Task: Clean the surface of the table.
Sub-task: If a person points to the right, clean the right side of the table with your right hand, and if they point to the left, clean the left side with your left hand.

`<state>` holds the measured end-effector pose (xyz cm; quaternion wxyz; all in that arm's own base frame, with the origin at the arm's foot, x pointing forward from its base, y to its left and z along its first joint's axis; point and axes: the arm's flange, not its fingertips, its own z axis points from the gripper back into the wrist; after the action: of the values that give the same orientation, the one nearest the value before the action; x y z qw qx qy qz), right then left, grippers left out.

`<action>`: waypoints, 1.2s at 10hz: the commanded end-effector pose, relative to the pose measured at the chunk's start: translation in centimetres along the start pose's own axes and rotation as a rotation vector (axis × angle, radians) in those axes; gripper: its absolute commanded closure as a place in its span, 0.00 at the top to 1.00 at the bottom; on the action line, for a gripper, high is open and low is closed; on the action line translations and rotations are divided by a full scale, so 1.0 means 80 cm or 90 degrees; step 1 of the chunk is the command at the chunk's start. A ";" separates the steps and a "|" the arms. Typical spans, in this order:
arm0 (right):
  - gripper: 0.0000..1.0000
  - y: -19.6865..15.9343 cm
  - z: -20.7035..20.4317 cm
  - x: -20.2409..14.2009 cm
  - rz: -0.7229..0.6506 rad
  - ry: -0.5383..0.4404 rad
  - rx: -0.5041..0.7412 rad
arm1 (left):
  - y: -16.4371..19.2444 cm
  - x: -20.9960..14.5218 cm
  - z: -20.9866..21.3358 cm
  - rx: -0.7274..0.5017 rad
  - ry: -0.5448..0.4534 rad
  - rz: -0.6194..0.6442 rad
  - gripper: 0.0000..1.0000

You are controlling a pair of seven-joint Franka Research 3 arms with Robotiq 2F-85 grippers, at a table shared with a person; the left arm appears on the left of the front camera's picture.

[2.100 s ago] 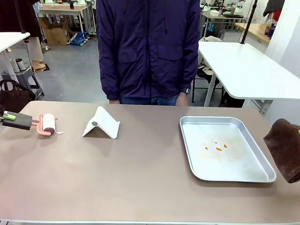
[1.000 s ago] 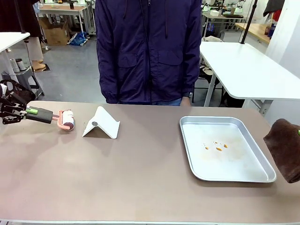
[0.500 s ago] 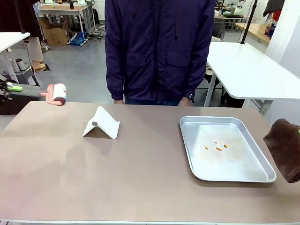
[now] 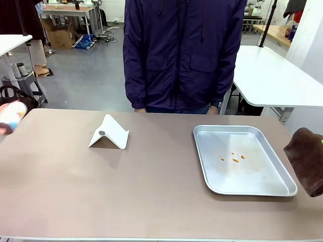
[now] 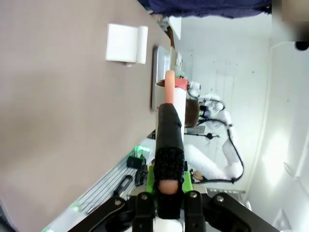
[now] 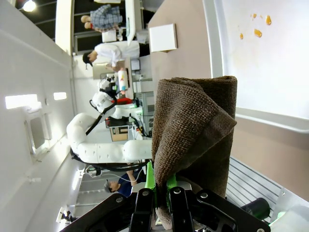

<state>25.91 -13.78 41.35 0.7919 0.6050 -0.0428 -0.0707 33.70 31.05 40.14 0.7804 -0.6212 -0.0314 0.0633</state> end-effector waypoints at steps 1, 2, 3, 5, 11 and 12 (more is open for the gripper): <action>0.00 0.002 0.000 0.000 0.002 0.000 -0.001 | 0.026 -0.023 0.031 0.018 -0.005 -0.032 0.22; 0.00 0.002 0.000 0.000 0.002 0.000 -0.001 | 0.036 -0.038 0.043 0.013 -0.011 -0.036 0.22; 0.00 0.002 0.000 0.000 0.002 0.000 -0.001 | 0.044 -0.046 0.051 0.001 -0.011 -0.036 0.22; 0.00 0.002 0.000 0.000 0.002 0.000 -0.001 | 0.044 -0.045 0.048 0.016 -0.020 -0.016 0.22; 0.00 0.002 0.000 0.000 0.002 0.000 -0.001 | 0.044 -0.045 0.048 0.016 -0.020 -0.016 0.22; 0.00 0.002 0.000 0.000 0.002 0.000 -0.001 | 0.044 -0.045 0.048 0.016 -0.020 -0.016 0.22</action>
<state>25.92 -13.77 41.36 0.7920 0.6050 -0.0428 -0.0706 29.43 35.14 37.08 0.7877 -0.6109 -0.0514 0.0604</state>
